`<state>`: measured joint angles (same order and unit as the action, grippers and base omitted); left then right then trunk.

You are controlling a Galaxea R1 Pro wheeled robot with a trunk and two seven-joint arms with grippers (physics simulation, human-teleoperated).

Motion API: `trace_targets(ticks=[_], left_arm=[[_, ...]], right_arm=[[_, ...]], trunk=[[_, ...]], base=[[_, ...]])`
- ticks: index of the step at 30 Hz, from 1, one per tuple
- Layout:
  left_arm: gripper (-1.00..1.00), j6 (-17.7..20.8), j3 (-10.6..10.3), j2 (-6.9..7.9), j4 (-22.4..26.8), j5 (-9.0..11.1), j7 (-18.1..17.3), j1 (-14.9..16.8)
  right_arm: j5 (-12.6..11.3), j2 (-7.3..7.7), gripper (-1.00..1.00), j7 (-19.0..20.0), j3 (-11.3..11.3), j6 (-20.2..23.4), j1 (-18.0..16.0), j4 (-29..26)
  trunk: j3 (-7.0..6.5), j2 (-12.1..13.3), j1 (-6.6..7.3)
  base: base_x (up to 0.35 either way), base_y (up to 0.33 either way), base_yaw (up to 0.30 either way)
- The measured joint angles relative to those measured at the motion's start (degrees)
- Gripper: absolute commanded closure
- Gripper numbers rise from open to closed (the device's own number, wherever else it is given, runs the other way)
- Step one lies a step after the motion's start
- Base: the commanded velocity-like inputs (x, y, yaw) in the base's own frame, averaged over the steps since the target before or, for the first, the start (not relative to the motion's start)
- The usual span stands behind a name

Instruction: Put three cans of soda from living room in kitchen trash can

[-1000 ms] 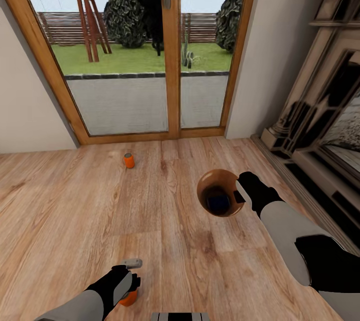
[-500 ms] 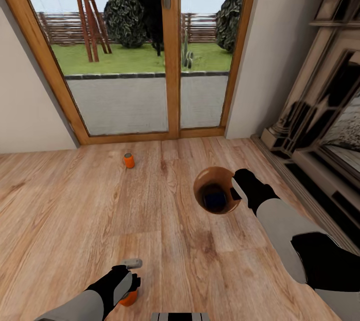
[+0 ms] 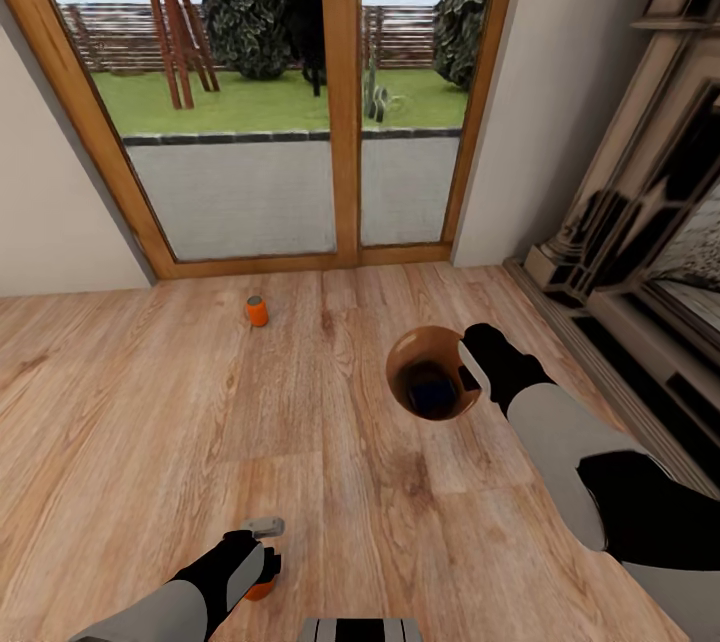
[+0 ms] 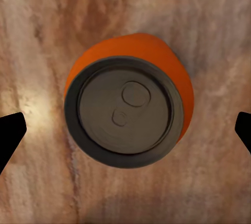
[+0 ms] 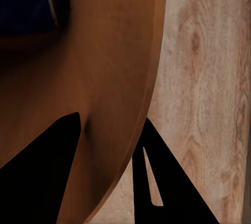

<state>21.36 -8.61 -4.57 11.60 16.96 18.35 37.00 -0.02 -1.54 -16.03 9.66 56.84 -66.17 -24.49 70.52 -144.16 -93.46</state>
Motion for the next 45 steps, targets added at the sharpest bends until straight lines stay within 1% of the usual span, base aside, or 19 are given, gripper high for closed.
trace_targets(ticks=[3, 7, 16, 27, 31, 36, 43, 45], left_arm=[[-1.0, 0.0, 0.0, 0.0, 0.0, 0.0, 0.0, 0.0], [-1.0, 0.0, 0.0, 0.0, 0.0, 0.0, 0.0, 0.0], [-1.0, 0.0, 0.0, 0.0, 0.0, 0.0, -0.3, 0.0], [-1.0, 0.0, 0.0, 0.0, 0.1, 0.0, -0.3, 0.0], [-1.0, -0.9, 0.0, 0.0, 0.0, 0.0, -0.3, 0.0], [-1.0, -1.1, 0.0, 0.0, 0.0, 0.0, -0.3, 0.0], [-1.0, -1.1, 0.0, -0.02, 0.0, 0.0, -0.3, 0.0], [-1.0, -1.1, 0.0, -0.02, 0.0, 0.0, -0.3, 0.0]], right_arm=[[0.3, -0.02, 1.0, 0.0, 0.0, 0.1, 0.0, 0.1], [0.0, -0.01, 1.0, -0.1, 0.1, 0.0, -0.1, 0.2], [0.0, 0.04, 1.0, -0.1, 0.2, 0.0, -0.1, 0.5], [0.0, 0.05, 1.0, -0.1, 0.3, 0.0, -0.1, 0.7], [0.1, 0.05, 1.0, -0.2, 0.3, 0.0, -0.1, 0.8], [0.0, 0.05, 1.0, -0.2, 0.3, 0.0, -0.1, 0.8], [0.0, 0.05, 1.0, -0.2, 0.3, 0.0, -0.1, 0.8], [0.0, 0.04, 1.0, -0.2, 0.4, 0.0, -0.1, 0.8]], trunk=[[0.0, 0.0, 0.0], [0.0, 0.0, 0.0], [0.0, 0.0, 0.0], [0.0, 0.0, 0.0], [0.0, 0.0, 0.0], [0.0, 0.0, 0.0], [1.55, -0.1, -0.19], [1.55, -0.1, -0.18]], base=[[0.0, 0.0, 0.0], [0.0, 0.0, 0.0], [0.001, 0.0, 0.0], [0.071, 0.036, 0.0], [0.006, 0.003, 0.0], [0.001, 0.001, 0.0], [0.0, 0.0, 0.0], [0.0, 0.0, 0.0]])
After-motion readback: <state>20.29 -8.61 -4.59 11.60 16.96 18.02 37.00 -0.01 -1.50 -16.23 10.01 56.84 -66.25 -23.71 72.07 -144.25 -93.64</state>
